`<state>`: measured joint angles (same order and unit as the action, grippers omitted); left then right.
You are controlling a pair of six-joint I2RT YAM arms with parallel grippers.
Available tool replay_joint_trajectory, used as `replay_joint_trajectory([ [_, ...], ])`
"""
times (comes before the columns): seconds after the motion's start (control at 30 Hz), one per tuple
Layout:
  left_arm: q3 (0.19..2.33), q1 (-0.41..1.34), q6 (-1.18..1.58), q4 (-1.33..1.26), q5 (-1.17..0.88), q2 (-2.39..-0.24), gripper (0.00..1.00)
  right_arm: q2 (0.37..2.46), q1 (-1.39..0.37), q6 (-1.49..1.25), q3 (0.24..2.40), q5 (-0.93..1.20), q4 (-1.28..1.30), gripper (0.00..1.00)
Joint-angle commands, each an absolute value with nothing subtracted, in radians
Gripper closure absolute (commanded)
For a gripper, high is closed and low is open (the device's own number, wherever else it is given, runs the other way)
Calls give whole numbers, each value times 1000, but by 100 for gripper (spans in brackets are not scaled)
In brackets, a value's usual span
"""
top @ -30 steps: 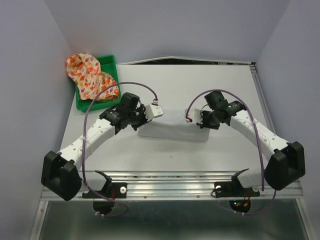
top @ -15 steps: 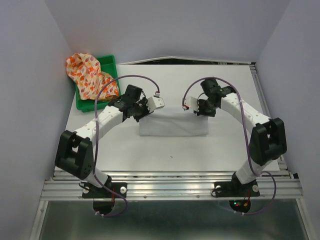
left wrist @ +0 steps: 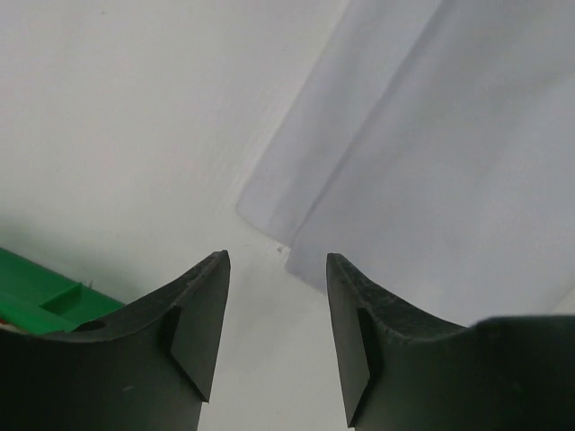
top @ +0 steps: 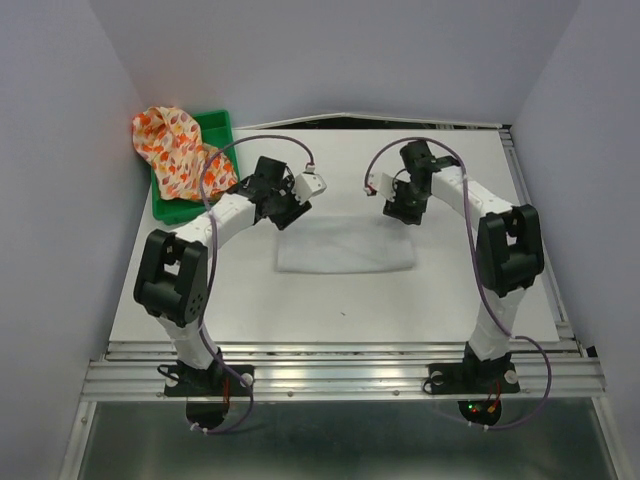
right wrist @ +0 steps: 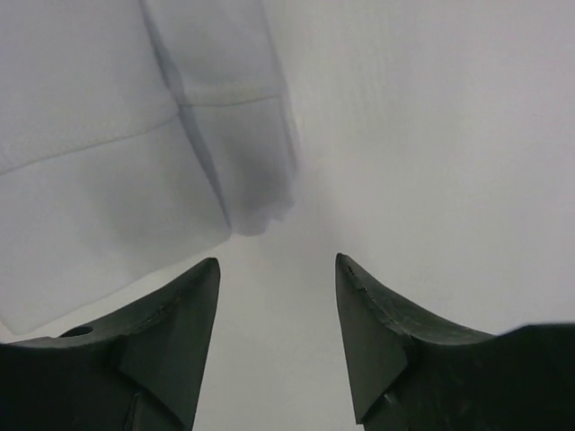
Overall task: Fold and stack the skirts
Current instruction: Fold the skirt
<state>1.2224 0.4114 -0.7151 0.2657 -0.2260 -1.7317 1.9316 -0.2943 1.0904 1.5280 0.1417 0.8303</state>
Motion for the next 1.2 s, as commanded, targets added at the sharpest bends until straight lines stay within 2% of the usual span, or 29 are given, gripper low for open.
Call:
replay_joint_trajectory([
  [0.0, 1286, 397, -582, 245, -193, -1637, 41, 1927, -256, 962, 1640, 166, 796, 40],
  [0.17, 1201, 397, -408, 359, -276, -1502, 42, 2003, -210, 826, 1817, 314, 917, 42],
  [0.33, 1103, 402, -384, 422, -359, -1462, 46, 2124, -210, 694, 1951, 425, 986, 46],
  [0.5, 1068, 410, -341, 428, -387, -1502, 51, 2235, -210, 634, 1968, 437, 1000, 56],
  [0.73, 1092, 416, -267, 388, -365, -1660, 63, 2221, -201, 627, 1798, 414, 937, 68],
  [0.9, 1163, 416, -247, 356, -310, -1818, 67, 2126, -201, 614, 1646, 400, 916, 74],
  [1.0, 1277, 411, -275, 354, -229, -1922, 69, 2063, -201, 566, 1533, 429, 913, 78],
  [1.17, 1625, 397, -348, 400, -130, -2148, 69, 1945, -212, 485, 1346, 567, 940, 82],
])
